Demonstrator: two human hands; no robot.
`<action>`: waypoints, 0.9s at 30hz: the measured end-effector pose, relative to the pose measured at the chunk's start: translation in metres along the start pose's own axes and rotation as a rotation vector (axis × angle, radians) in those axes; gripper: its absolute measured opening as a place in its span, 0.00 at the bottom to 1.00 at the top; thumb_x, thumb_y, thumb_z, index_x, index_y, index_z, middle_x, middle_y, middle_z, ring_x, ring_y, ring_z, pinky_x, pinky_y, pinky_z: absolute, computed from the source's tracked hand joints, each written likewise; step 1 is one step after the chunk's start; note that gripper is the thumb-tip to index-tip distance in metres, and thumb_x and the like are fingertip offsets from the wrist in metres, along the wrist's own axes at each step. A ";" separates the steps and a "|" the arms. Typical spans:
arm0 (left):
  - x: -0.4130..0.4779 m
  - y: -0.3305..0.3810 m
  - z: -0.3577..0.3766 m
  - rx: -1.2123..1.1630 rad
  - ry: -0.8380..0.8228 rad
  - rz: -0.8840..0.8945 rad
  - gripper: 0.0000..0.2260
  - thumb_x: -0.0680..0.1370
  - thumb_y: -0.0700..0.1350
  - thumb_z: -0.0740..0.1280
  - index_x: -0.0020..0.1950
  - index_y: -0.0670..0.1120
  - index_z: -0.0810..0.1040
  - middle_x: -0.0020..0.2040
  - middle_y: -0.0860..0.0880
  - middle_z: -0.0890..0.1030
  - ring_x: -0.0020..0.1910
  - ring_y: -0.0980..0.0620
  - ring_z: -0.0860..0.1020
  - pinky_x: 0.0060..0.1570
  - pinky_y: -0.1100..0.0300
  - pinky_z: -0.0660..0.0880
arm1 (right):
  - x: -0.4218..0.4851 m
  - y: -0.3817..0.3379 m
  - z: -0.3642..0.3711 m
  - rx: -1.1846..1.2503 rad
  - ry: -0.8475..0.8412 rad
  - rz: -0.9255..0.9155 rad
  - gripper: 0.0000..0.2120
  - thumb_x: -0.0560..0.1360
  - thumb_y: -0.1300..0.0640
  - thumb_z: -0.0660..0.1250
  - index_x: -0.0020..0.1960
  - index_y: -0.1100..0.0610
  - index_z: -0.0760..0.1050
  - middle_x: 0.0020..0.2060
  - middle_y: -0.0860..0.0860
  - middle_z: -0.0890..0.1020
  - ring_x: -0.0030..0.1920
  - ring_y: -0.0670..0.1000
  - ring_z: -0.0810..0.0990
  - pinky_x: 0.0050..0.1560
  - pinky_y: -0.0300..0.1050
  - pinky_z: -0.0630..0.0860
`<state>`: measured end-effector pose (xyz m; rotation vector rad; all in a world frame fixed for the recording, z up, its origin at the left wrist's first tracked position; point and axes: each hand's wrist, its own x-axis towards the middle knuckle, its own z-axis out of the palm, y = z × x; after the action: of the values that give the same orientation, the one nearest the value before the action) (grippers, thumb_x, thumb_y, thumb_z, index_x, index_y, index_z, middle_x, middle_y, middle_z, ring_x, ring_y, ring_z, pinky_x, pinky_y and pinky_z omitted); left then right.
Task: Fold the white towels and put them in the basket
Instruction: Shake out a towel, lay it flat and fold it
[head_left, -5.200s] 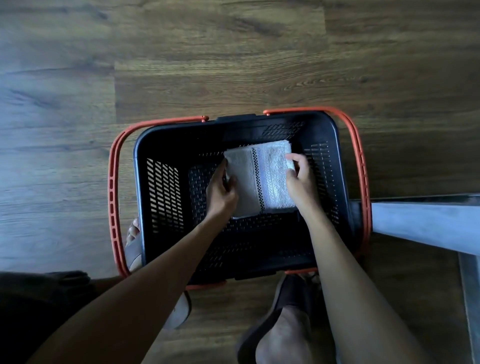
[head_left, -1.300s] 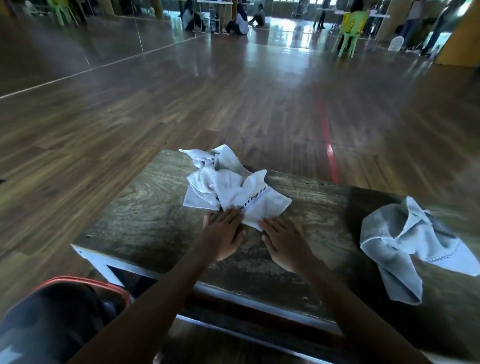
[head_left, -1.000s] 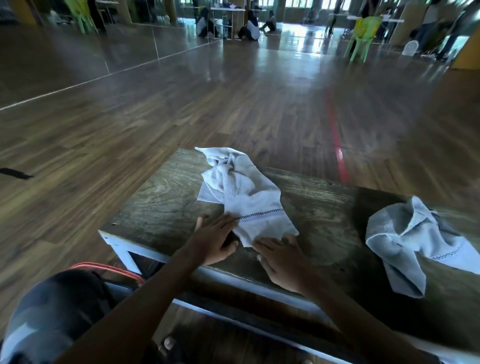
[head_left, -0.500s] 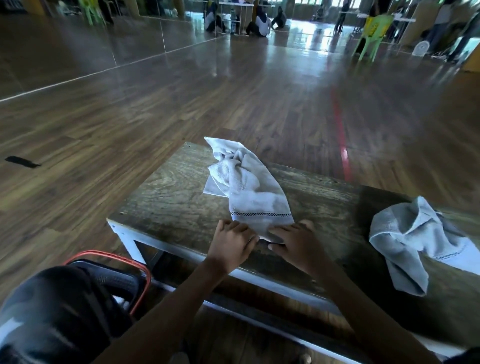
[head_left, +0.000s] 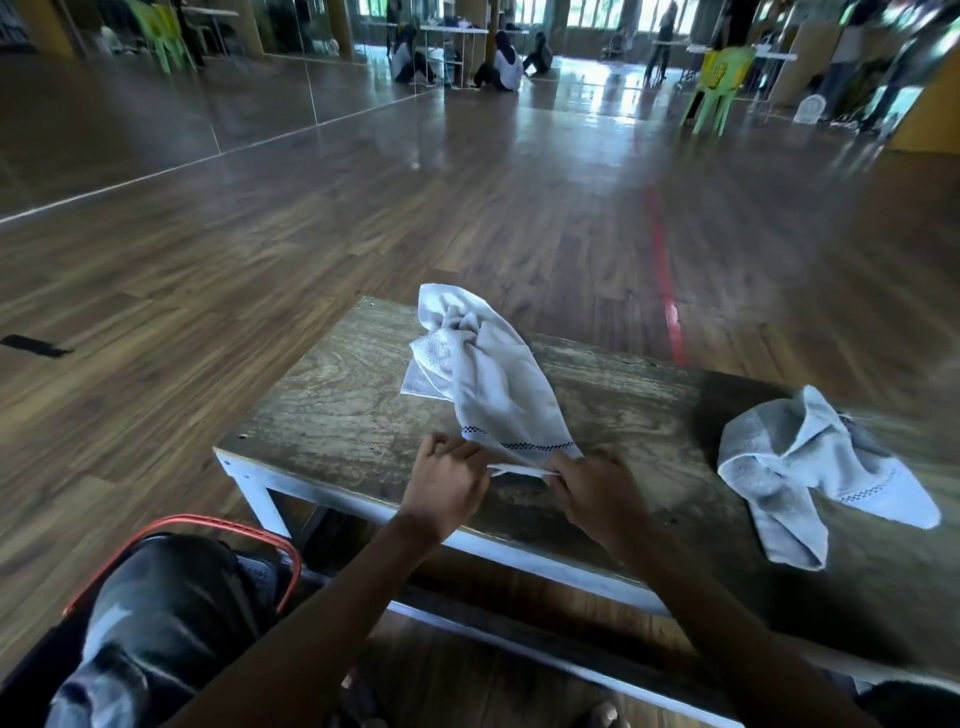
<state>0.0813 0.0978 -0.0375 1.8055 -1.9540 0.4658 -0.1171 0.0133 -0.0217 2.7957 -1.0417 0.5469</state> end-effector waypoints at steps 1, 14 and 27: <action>0.003 -0.001 -0.005 -0.002 -0.016 -0.004 0.10 0.73 0.47 0.62 0.48 0.52 0.82 0.41 0.52 0.83 0.40 0.50 0.80 0.47 0.55 0.65 | 0.000 0.002 -0.005 -0.010 0.004 0.002 0.09 0.74 0.51 0.60 0.43 0.52 0.77 0.28 0.50 0.80 0.26 0.53 0.77 0.46 0.49 0.75; 0.051 -0.045 -0.090 -0.066 -0.137 -0.021 0.13 0.76 0.50 0.59 0.50 0.49 0.82 0.44 0.47 0.84 0.45 0.43 0.81 0.49 0.53 0.72 | 0.026 0.056 -0.100 -0.059 0.093 -0.057 0.11 0.75 0.50 0.53 0.44 0.49 0.74 0.26 0.51 0.79 0.29 0.54 0.78 0.50 0.47 0.61; 0.048 -0.077 -0.138 0.057 -0.191 -0.062 0.08 0.79 0.47 0.63 0.52 0.51 0.81 0.49 0.51 0.84 0.49 0.48 0.81 0.51 0.59 0.67 | 0.018 0.083 -0.137 -0.015 -0.103 0.051 0.05 0.77 0.56 0.64 0.49 0.52 0.78 0.43 0.49 0.83 0.44 0.54 0.80 0.51 0.43 0.66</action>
<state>0.1673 0.1218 0.1015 2.0051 -2.0198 0.3429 -0.1992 -0.0299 0.1106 2.8176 -1.1348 0.4017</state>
